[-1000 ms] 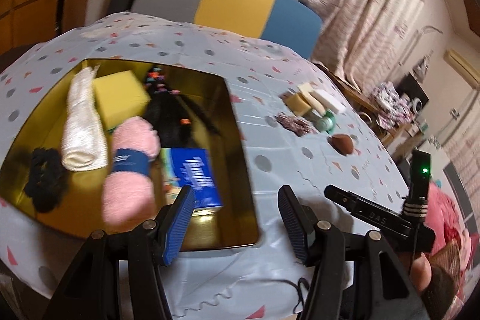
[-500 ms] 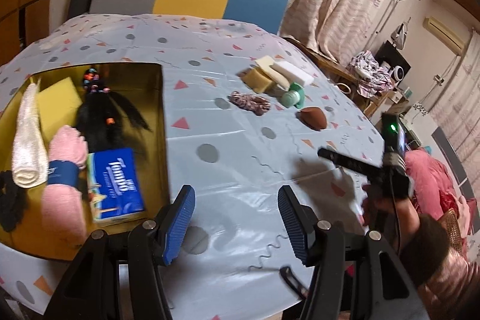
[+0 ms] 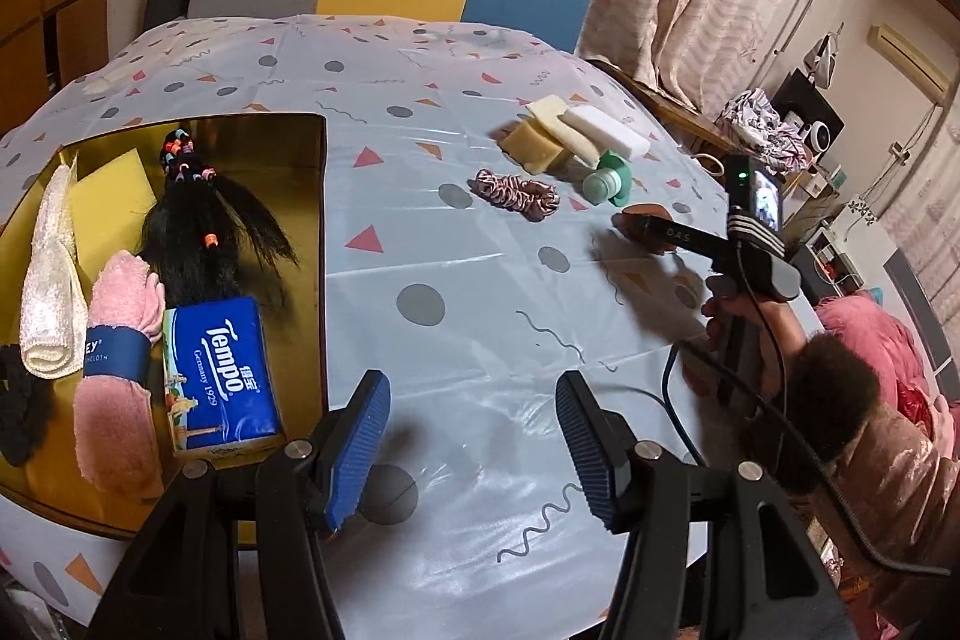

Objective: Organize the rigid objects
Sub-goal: 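Grasp the pink satin scrunchie with the left tool while the right tool grasps the brown makeup sponge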

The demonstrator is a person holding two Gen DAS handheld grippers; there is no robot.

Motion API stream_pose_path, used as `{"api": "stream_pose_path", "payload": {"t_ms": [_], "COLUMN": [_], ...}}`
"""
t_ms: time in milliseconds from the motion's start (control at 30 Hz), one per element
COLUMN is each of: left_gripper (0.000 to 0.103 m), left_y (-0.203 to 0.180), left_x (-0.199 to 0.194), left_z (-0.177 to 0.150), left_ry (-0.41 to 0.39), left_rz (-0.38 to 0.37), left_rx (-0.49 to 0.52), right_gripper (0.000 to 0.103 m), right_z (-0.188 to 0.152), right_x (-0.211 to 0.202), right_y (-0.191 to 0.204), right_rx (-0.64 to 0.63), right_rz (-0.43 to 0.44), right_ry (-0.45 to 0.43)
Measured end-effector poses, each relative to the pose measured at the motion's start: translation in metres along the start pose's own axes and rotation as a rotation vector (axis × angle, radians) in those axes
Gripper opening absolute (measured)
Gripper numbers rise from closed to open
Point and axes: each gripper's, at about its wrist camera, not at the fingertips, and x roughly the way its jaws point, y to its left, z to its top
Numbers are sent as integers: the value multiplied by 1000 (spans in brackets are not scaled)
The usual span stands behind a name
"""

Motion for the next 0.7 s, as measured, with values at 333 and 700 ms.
{"api": "stream_pose_path", "payload": {"t_ms": [333, 700], "left_gripper": [58, 59], "left_y": [-9, -14], "left_x": [11, 18], "left_z": [-1, 17], "left_ry": [26, 8], "left_rz": [-7, 0], "left_rx": [12, 3], "right_gripper": [55, 49], "right_z": [0, -12], "right_x": [12, -10], "right_y": [7, -17], "right_rx": [-32, 98], "right_rz": [-1, 30], "right_ry": [12, -52]}}
